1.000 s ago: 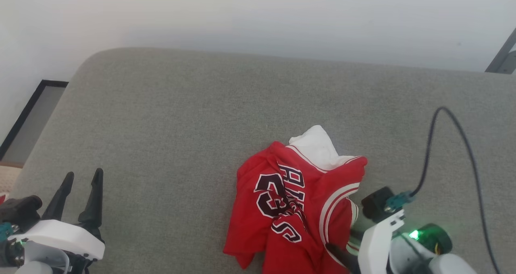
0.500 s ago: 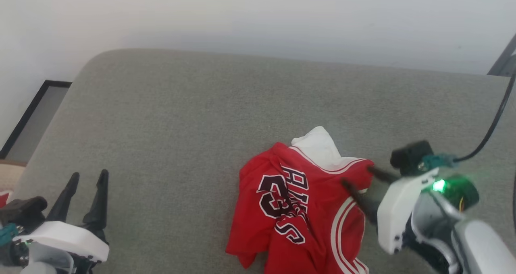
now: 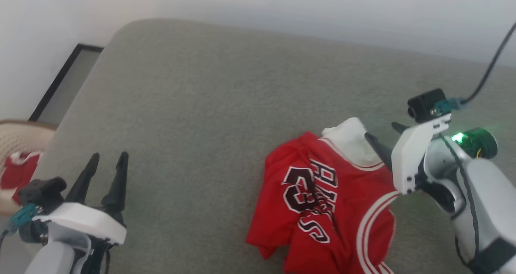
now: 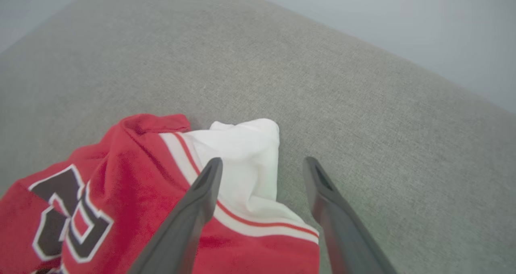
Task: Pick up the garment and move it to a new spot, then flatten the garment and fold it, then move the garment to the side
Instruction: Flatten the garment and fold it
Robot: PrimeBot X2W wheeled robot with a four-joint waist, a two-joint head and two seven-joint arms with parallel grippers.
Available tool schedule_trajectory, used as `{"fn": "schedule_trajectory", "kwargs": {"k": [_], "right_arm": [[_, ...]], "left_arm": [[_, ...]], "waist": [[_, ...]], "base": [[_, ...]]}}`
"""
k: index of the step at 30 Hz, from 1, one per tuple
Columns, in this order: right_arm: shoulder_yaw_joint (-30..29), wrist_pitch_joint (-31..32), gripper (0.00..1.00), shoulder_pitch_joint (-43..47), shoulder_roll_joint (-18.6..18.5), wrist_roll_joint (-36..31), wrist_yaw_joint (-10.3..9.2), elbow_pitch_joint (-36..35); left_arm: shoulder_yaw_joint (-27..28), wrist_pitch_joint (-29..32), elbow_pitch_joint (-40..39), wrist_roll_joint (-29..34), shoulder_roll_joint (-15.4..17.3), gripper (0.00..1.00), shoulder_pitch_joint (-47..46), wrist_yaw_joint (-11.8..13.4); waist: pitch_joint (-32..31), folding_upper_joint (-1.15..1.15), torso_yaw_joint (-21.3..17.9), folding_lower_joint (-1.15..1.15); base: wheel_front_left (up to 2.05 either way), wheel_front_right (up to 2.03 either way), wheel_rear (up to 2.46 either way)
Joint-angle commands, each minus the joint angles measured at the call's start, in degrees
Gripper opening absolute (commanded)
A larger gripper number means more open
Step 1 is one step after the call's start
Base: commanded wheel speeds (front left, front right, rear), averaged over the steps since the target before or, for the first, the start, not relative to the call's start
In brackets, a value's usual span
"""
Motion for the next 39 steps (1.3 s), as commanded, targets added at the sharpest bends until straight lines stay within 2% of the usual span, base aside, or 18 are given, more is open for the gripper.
{"fn": "schedule_trajectory", "kwargs": {"k": [1,6,16,17,18,24,29,39], "right_arm": [[0.29,0.33,1.00,-0.90,-0.04,0.47,0.02,0.63],[3.75,2.80,1.00,-6.37,-1.28,1.85,0.02,9.66],[12.07,11.06,1.00,-12.21,-0.62,4.05,0.01,24.28],[13.01,11.06,0.36,-12.67,-0.59,4.22,0.01,24.89],[13.47,10.67,0.00,-13.18,-0.72,4.50,0.01,25.42],[13.08,5.54,0.00,-17.33,-1.72,5.39,-0.06,27.79],[12.58,0.94,0.00,-19.79,-2.37,7.06,0.01,28.07],[9.42,-2.48,0.00,-19.96,-6.81,9.19,0.01,28.03]], "left_arm": [[-0.11,-0.20,0.14,0.03,-0.27,1.00,-0.93,-0.16],[-1.39,-0.23,1.08,0.44,-1.74,1.00,-3.11,-0.53],[-2.11,-0.25,2.99,1.32,-4.21,1.00,-5.63,-1.05],[-2.05,-0.25,3.17,1.41,-4.33,1.00,-5.73,-1.05],[-1.99,-0.26,3.32,1.49,-4.39,1.00,-5.85,-1.09],[-1.12,-0.26,3.94,1.91,-4.20,1.00,-5.84,-1.09],[-0.30,-0.26,3.58,2.15,-3.21,1.00,-5.02,-1.12],[0.21,-0.25,2.88,2.25,-1.08,1.00,-3.84,-1.14]], "waist": [[1.36,0.00,1.38,0.00],[3.66,0.00,4.02,0.00],[6.05,0.00,6.98,0.00],[6.10,0.00,7.07,0.00],[6.12,0.00,7.10,0.00],[5.45,0.00,6.17,0.00],[4.00,0.00,3.70,0.00],[1.67,0.00,-1.11,0.00]], "base": [[0.00,0.00,0.00],[0.00,0.00,0.00],[0.00,0.00,0.00],[0.00,0.00,0.00],[0.00,0.00,0.00],[0.00,0.00,0.00],[0.00,0.00,0.00],[0.00,0.00,0.00]]}}
